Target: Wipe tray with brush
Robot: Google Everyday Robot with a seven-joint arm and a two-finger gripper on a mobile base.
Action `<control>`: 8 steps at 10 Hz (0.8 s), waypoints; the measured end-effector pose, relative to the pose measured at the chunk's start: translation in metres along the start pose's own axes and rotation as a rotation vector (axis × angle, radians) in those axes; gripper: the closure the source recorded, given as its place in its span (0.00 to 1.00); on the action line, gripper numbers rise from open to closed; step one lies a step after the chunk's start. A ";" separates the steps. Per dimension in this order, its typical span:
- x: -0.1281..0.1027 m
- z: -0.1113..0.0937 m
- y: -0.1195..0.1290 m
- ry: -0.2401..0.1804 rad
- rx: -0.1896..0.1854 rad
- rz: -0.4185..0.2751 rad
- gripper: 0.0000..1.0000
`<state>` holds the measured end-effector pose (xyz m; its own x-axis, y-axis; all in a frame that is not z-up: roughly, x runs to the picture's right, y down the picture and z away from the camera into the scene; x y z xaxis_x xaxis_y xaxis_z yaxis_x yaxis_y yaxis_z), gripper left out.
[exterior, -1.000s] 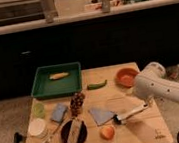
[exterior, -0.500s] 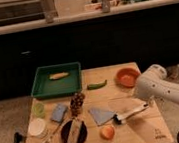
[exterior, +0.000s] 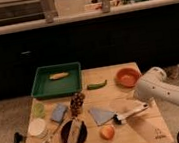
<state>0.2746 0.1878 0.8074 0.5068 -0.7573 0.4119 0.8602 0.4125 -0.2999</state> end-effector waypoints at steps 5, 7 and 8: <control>-0.015 -0.001 -0.002 -0.112 -0.040 0.148 0.20; -0.022 0.003 0.001 -0.141 -0.040 0.234 0.20; -0.026 0.005 0.003 -0.148 -0.042 0.258 0.20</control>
<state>0.2644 0.2107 0.8001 0.7138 -0.5470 0.4375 0.7004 0.5581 -0.4450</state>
